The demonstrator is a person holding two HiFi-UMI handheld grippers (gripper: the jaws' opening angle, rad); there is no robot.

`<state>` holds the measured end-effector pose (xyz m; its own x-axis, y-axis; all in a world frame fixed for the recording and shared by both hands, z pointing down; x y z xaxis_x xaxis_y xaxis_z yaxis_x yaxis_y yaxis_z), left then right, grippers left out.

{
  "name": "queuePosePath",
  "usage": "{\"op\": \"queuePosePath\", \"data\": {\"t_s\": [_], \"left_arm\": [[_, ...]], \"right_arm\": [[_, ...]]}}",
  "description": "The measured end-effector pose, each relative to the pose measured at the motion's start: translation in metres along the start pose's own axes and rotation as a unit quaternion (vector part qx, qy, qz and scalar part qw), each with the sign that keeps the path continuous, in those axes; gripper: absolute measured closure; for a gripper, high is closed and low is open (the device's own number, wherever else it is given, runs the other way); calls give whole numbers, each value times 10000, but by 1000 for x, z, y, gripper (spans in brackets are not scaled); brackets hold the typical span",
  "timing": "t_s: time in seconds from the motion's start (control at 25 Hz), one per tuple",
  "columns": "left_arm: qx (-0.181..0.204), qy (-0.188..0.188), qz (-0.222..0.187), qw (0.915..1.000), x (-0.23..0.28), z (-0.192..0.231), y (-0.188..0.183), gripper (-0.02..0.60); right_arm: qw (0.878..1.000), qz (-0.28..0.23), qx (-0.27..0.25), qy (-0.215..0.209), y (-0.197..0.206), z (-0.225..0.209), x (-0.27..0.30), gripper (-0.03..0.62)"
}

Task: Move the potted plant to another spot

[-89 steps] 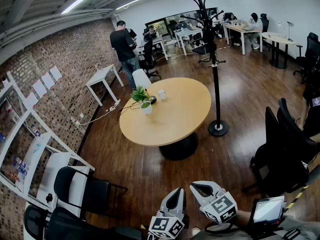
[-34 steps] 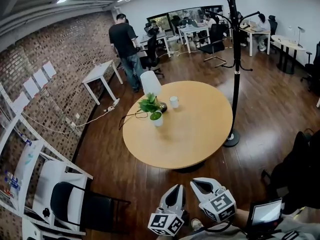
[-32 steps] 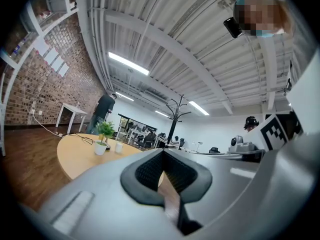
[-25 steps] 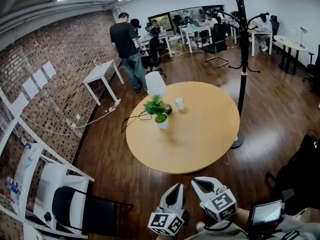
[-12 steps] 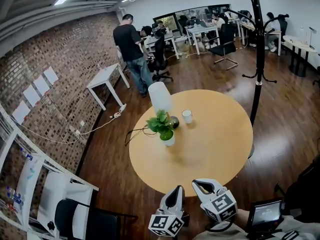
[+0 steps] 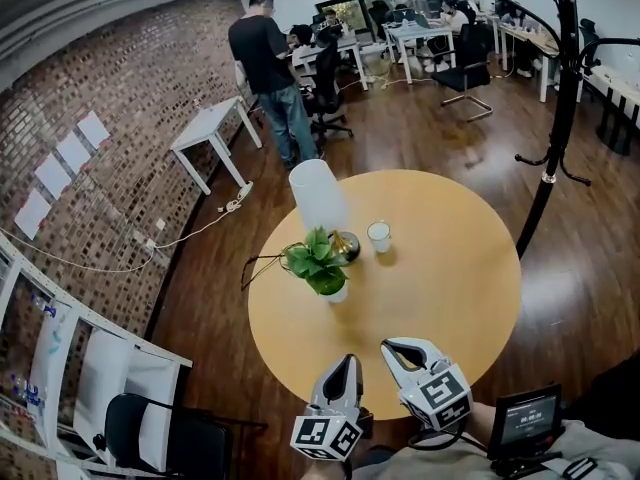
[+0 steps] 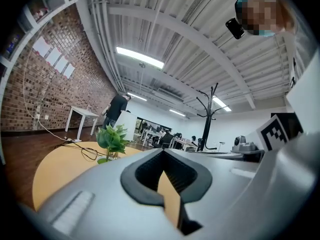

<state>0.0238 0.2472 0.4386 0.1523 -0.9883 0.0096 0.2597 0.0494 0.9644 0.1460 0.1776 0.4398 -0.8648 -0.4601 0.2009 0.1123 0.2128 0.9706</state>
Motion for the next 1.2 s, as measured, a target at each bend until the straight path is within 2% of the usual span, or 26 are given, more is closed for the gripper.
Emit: {"op": "queuePosePath", "data": {"t_s": [0.24,0.4,0.64,0.96,1.2], "left_arm": [[-31,19,161,9999,29,32,1,581],[-14,178,293,9994,44,60,6,581],[7,183,462,9988,62,96,3,581],[-30,78,816,9966,97,151,49,581],[-271,-67,1351,9904,110,188,96,581]], "right_arm": [[9998,144,142,16,1,-17,38,588],[9994,228,185,167,3,-21,65,588],[9989,306,106,330,-3,-26,99,588],[9964,728,22,443,42,-49,160,588],[9900,1296,206,517,89,-60,190,588]]}}
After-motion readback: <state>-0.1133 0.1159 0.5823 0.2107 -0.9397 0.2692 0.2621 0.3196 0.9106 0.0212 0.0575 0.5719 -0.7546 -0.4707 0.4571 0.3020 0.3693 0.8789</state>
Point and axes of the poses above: the fingertips, and each gripper's own axes: x forward along the fingers, z to its left, y out of its underside, the point moved 7 cm from there along -x, backward along the fingers, and after that the axes turned 2 degrees about x, right-handed, at the moved point
